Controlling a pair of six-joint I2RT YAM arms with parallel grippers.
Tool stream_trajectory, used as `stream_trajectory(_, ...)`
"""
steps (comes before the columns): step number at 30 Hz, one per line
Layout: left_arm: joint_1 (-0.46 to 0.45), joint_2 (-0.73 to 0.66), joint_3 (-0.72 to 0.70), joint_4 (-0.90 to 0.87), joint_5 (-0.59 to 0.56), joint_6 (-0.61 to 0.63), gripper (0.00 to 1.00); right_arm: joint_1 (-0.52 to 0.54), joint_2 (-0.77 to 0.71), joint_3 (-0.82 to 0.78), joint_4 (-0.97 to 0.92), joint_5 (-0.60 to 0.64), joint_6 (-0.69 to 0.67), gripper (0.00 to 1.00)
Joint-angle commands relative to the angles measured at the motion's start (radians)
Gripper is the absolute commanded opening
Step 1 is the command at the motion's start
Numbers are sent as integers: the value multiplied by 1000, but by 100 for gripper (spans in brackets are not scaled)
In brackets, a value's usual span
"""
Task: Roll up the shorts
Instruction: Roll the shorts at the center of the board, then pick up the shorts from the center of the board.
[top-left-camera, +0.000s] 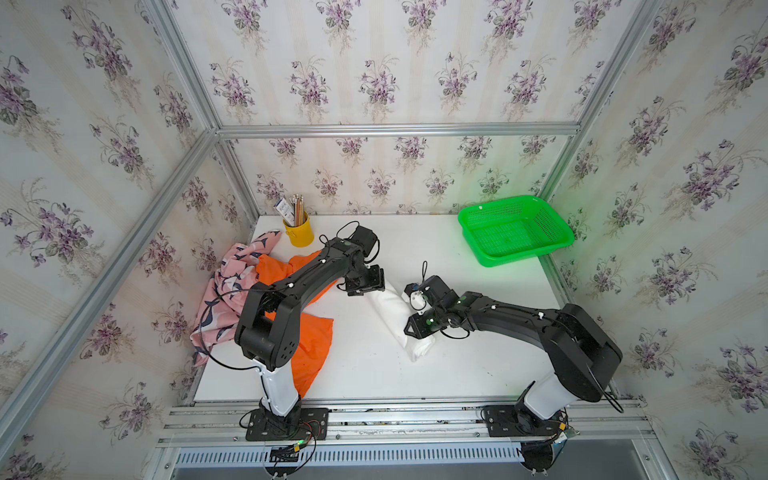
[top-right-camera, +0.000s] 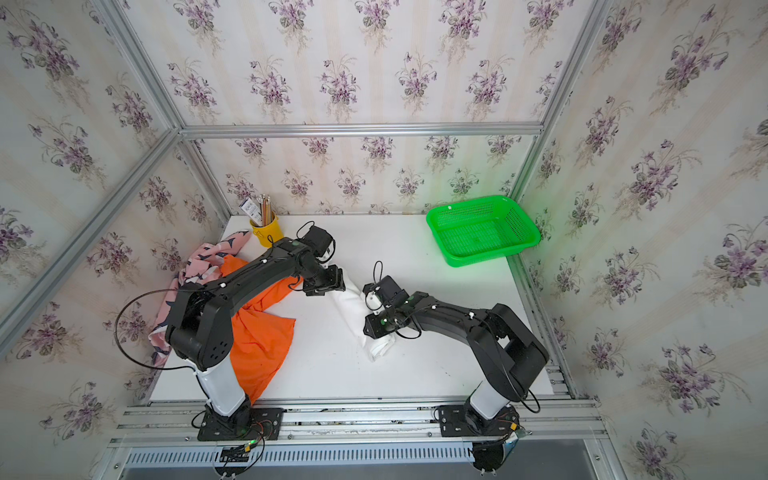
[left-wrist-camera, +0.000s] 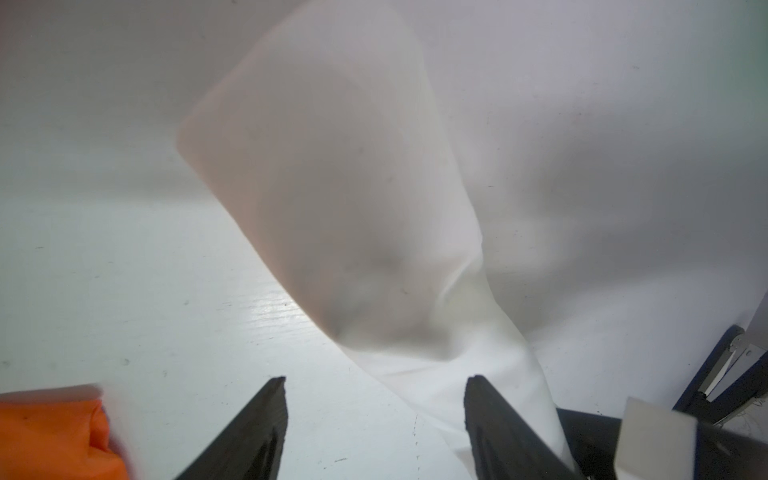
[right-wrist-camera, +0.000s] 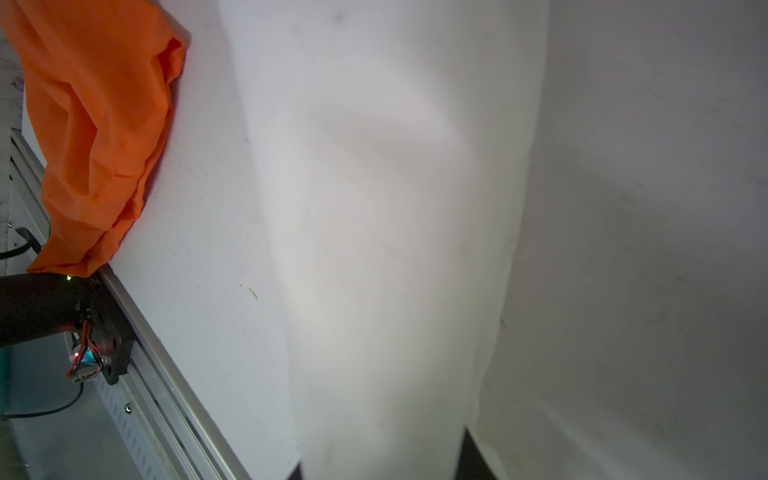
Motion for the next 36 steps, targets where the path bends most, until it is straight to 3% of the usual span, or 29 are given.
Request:
stream_trajectory(1, -8, 52, 41, 1, -1, -1, 71, -39, 23, -23, -2, -34, 13, 35)
stream_trajectory(7, -8, 180, 138, -12, 22, 35, 65, -42, 7, 38, -113, 75, -12, 58)
stream_trajectory(10, -8, 168, 137, 0, 16, 34, 66, -40, -40, 99, -178, 123, -24, 71)
stream_trajectory(16, -2, 105, 115, -9, -33, 40, 70, -40, -32, 264, -320, 194, -83, 85)
stream_trajectory(25, 49, -35, -21, 25, -48, 42, 71, -19, 182, 510, -399, 125, -128, 92)
stream_trajectory(36, 108, -150, -171, 86, -28, 57, 71, -17, 404, 655, -470, 128, -155, 90)
